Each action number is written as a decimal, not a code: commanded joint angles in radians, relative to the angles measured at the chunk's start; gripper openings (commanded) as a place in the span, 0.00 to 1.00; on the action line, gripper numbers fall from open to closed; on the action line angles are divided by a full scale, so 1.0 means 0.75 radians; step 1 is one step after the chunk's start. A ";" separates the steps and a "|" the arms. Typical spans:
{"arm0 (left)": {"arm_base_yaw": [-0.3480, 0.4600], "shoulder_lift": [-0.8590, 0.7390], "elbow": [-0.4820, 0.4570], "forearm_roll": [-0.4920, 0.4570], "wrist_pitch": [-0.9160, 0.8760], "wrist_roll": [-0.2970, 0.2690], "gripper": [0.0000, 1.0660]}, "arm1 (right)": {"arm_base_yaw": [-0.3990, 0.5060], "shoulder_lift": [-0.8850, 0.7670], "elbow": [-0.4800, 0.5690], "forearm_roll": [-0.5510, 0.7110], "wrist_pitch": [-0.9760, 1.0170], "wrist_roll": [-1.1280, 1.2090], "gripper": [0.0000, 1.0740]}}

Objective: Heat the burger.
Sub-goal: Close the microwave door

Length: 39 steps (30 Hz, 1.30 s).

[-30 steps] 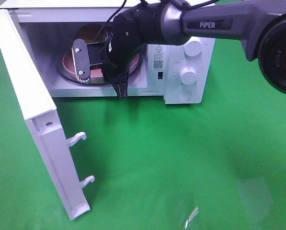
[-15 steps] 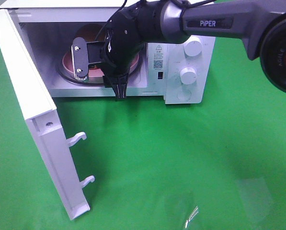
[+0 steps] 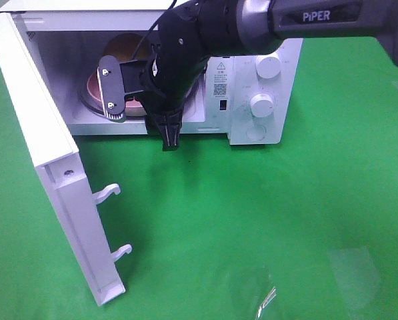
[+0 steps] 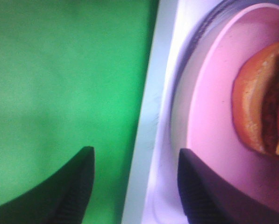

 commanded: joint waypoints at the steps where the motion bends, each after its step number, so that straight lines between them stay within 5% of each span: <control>1: -0.003 -0.003 0.000 -0.007 0.005 0.000 0.81 | 0.003 -0.053 0.067 0.011 -0.032 0.011 0.53; 9: -0.003 -0.003 0.000 -0.007 0.005 0.000 0.81 | 0.003 -0.237 0.324 0.016 -0.091 0.040 0.72; 25: -0.003 -0.003 0.000 -0.007 0.005 0.000 0.81 | 0.003 -0.529 0.579 0.011 -0.097 0.365 0.71; 39: -0.003 -0.003 0.000 -0.007 0.005 0.000 0.81 | -0.001 -0.784 0.852 0.013 -0.021 0.947 0.71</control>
